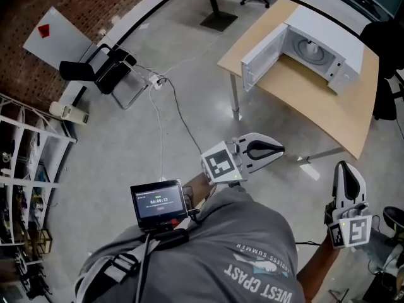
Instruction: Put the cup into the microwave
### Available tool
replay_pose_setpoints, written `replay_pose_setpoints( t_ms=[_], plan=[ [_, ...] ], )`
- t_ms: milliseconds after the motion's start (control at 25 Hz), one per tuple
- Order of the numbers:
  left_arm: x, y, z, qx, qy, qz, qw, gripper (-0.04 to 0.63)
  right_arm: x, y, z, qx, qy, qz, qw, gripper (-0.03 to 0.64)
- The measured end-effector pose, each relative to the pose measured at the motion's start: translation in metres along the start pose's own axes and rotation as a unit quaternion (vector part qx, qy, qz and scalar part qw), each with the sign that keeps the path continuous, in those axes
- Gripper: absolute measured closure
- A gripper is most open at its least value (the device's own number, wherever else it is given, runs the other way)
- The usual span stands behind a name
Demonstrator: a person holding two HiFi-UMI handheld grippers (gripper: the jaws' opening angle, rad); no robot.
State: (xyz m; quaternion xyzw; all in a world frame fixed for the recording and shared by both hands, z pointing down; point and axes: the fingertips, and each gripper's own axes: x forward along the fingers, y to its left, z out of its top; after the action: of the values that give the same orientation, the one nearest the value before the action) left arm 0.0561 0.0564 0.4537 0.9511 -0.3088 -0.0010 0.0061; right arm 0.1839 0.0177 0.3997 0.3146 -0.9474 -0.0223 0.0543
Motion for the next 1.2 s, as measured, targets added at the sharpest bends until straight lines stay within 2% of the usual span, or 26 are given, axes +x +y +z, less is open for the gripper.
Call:
replay_pose_setpoints(
  t_ms=[160, 440, 640, 1000, 1120, 1200],
  plan=[
    [0.008, -0.056, 0.009, 0.025, -0.009, -0.022, 0.9994, 0.575, -0.058, 0.008, 0.003, -0.008, -0.002, -0.018, 1.0, 0.598],
    [-0.001, -0.111, 0.0, 0.023, -0.013, -0.007, 0.9996, 0.574, -0.107, 0.028, -0.007, -0.02, 0.0, -0.007, 1.0, 0.598],
    [0.012, -0.149, 0.002, 0.011, -0.001, -0.015, 0.9998, 0.574, -0.156, 0.028, -0.005, -0.019, -0.009, -0.029, 0.999, 0.598],
    [-0.008, -0.177, 0.008, 0.023, 0.022, -0.018, 0.9993, 0.575, -0.176, 0.049, -0.007, -0.011, -0.006, -0.035, 0.999, 0.598],
    [-0.023, -0.182, 0.017, 0.02, 0.028, -0.018, 0.9992, 0.574, -0.175, 0.064, 0.005, -0.013, -0.001, -0.034, 0.999, 0.598],
    [-0.036, -0.182, 0.017, 0.017, 0.046, -0.02, 0.9986, 0.574, -0.173, 0.074, 0.016, -0.006, -0.001, -0.034, 0.999, 0.598]
  ],
)
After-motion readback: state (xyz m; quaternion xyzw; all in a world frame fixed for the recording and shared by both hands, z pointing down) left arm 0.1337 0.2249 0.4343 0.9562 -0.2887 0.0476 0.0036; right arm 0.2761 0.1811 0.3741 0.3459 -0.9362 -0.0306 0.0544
